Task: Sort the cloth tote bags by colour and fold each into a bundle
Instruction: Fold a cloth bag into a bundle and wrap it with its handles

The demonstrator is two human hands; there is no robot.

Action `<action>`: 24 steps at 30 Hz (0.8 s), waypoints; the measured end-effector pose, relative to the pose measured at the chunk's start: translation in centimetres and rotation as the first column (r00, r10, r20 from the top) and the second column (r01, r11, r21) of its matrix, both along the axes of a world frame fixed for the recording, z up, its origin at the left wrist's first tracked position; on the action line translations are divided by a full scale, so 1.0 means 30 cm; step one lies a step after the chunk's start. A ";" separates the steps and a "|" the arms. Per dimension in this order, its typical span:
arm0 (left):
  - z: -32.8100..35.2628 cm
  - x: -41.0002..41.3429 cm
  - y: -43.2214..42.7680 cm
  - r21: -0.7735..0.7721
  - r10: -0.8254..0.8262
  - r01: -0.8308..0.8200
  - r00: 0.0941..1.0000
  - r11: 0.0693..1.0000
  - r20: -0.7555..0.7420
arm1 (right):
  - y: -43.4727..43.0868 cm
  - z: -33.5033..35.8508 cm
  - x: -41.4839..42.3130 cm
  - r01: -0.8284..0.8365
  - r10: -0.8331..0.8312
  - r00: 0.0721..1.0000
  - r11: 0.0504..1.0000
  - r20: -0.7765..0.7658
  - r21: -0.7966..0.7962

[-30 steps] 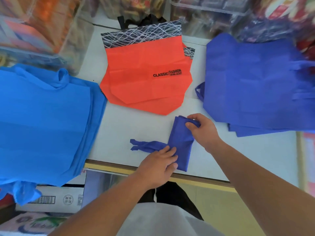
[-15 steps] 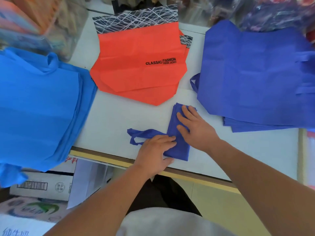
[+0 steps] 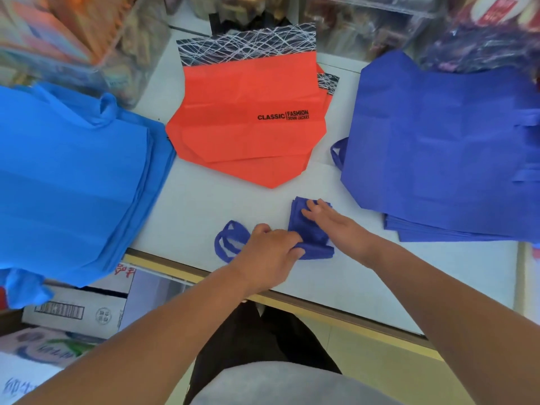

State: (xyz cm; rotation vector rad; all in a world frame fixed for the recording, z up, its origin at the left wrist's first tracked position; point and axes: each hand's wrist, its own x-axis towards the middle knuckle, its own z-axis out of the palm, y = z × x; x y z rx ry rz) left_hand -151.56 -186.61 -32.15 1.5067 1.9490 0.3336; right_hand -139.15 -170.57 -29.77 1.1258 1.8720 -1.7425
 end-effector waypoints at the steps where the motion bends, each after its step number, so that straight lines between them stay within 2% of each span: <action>1: 0.012 -0.013 0.012 -0.050 0.033 -0.032 0.999 0.998 0.016 | -0.009 0.010 0.009 0.054 -0.056 0.998 0.996 -0.017 -0.071; 3: 0.021 -0.038 0.038 -0.113 0.107 -0.105 0.994 0.988 0.013 | -0.023 0.010 0.037 0.117 -0.122 0.992 0.985 -0.031 -0.130; 5: 0.016 -0.051 0.069 -0.091 0.172 -0.171 0.985 0.981 0.010 | -0.046 -0.011 0.048 0.153 -0.166 0.982 0.978 -0.087 -0.143; 7: 0.008 -0.054 0.104 -0.073 0.206 -0.205 0.979 0.976 0.002 | -0.065 -0.048 0.064 0.117 -0.107 0.985 0.991 -0.137 0.064; 9: -0.002 -0.050 0.131 -0.069 0.252 -0.252 0.968 0.965 -0.003 | -0.071 -0.096 0.072 0.047 0.010 0.988 0.929 -0.151 0.368; 11: -0.008 -0.051 0.151 -0.084 0.333 -0.332 0.943 0.940 -0.006 | -0.074 -0.139 0.069 0.100 0.001 0.981 0.852 -0.193 0.514; 14: -0.018 -0.056 0.146 0.058 0.361 -0.357 0.929 0.932 -0.077 | -0.064 -0.152 0.042 0.176 -0.087 0.979 0.812 -0.183 0.556; 18: -0.070 -0.043 0.040 0.251 0.102 -0.052 0.977 0.967 -0.189 | -0.031 -0.162 0.014 0.193 -0.106 0.977 0.813 -0.186 0.549; 20: -0.115 -0.036 -0.003 0.242 0.029 0.038 0.963 0.970 -0.269 | -0.014 -0.171 0.007 0.214 -0.124 0.972 0.824 -0.202 0.524; 24: -0.151 -0.030 0.013 0.227 0.078 -0.002 0.943 0.974 -0.324 | 0.010 -0.171 -0.021 0.252 -0.205 0.967 0.847 -0.151 0.467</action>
